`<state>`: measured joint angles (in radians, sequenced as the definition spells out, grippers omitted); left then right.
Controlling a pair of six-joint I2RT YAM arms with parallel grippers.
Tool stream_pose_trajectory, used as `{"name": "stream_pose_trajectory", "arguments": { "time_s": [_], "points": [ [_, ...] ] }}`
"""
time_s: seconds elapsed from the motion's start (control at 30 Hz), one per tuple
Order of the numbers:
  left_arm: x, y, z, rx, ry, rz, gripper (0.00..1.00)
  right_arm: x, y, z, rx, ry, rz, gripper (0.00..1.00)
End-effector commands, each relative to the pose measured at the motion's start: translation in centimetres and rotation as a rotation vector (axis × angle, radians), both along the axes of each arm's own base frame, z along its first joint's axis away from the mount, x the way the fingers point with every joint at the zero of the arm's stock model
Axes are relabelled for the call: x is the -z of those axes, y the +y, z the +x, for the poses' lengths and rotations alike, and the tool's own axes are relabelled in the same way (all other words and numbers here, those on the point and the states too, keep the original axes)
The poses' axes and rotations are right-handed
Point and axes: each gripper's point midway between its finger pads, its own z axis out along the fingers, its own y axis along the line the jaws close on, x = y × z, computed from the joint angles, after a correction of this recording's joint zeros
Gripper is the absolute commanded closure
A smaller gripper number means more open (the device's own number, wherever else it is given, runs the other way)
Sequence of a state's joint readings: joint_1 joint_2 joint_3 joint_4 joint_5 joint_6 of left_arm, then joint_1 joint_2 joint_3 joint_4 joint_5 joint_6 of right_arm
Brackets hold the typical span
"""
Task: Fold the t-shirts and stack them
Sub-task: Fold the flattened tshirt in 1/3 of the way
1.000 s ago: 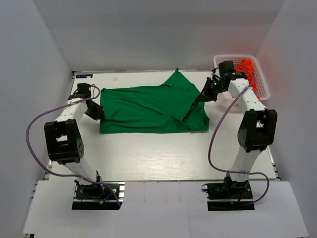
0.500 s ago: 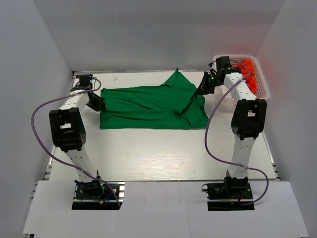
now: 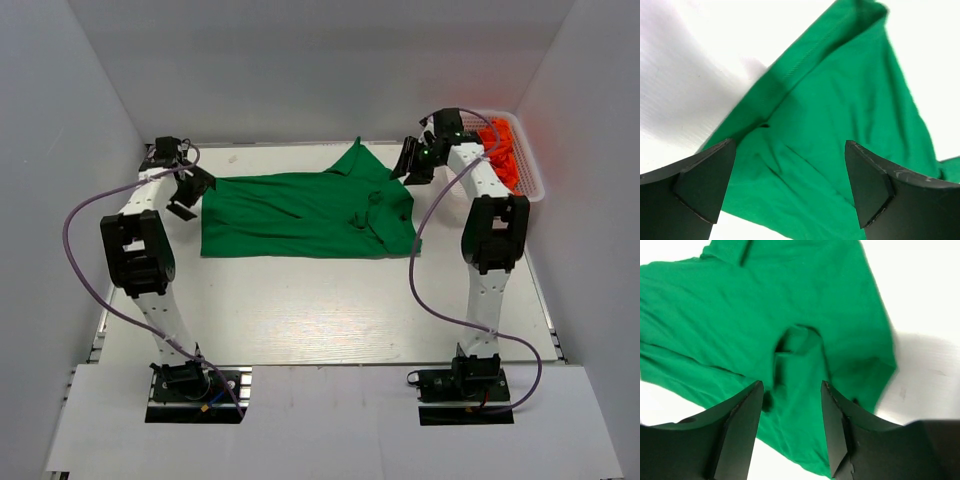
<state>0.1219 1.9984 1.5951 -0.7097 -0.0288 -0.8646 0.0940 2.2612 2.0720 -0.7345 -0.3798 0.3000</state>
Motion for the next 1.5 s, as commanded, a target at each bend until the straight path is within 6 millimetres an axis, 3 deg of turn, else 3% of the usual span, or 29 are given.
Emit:
{"name": "stream_pose_trajectory", "arguments": {
  "time_s": [0.0,0.03,0.1,0.13,0.2,0.23,0.3,0.43,0.57,0.6,0.77,0.9,0.93,1.03,1.07,1.27,1.47],
  "points": [
    [-6.7,0.7,0.7,0.019,-0.142,0.049,0.0,-2.2,-1.4,-2.8,-0.034,-0.072,-0.12,0.45],
    [-6.8,-0.1,0.8,0.046,-0.16,0.047,0.0,-3.3,-1.8,-3.2,-0.046,-0.119,-0.151,0.46],
    [-6.6,-1.4,-0.1,0.111,-0.169,0.025,0.0,-1.4,-3.1,-5.5,-0.062,-0.099,-0.238,0.49],
    [-6.5,-3.3,0.4,0.176,-0.206,-0.034,0.0,0.4,-3.6,-7.6,-0.091,-0.054,-0.268,0.51],
    [-4.5,-4.9,-0.8,0.223,-0.189,-0.11,0.0,0.3,-3.9,-8.5,-0.143,-0.088,-0.298,0.51],
    [-3.6,-5.8,-1.0,0.252,-0.18,-0.159,0.0,2.0,-4.1,-9.7,-0.164,-0.053,-0.309,0.51],
    [-1.5,-7.5,-1.9,0.294,-0.129,-0.188,0.0,1.8,-3.6,-9.4,-0.214,-0.111,-0.299,0.51],
    [2.0,-8.3,-2.2,0.314,-0.05,-0.191,0.0,2.7,-1.9,-9.3,-0.277,-0.132,-0.255,0.51],
    [3.7,-8.1,-2.4,0.306,-0.011,-0.191,0.0,4.0,-1.3,-8.2,-0.294,-0.127,-0.251,0.51],
    [4.5,-7.7,-2.8,0.292,0.012,-0.172,0.0,4.7,-1.0,-8.2,-0.302,-0.107,-0.242,0.55],
    [5.8,-7.2,-3.7,0.272,0.07,-0.15,0.0,5.8,0.1,-8.8,-0.331,-0.075,-0.204,0.55],
    [6.6,-6.9,-4.3,0.262,0.099,-0.138,0.0,6.6,-0.2,-9.5,-0.326,-0.045,-0.212,0.55],
    [6.6,-6.9,-4.3,0.262,0.099,-0.138,0.0,6.7,-0.2,-9.4,-0.326,-0.049,-0.22,0.58],
    [6.7,-6.5,-4.5,0.252,0.109,-0.14,0.0,6.2,-0.6,-9.0,-0.291,-0.066,-0.232,0.93],
    [6.7,-5.9,-4.4,0.239,0.11,-0.132,0.0,5.2,-1.0,-8.2,-0.247,-0.099,-0.251,1.0],
    [6.5,-4.7,-5.0,0.217,0.134,-0.067,0.0,3.7,-2.9,-6.8,-0.118,-0.11,-0.312,1.0],
    [6.7,-4.3,-5.5,0.214,0.156,-0.043,0.0,4.3,-4.5,-6.4,-0.045,-0.07,-0.361,1.0]
  ]
}}
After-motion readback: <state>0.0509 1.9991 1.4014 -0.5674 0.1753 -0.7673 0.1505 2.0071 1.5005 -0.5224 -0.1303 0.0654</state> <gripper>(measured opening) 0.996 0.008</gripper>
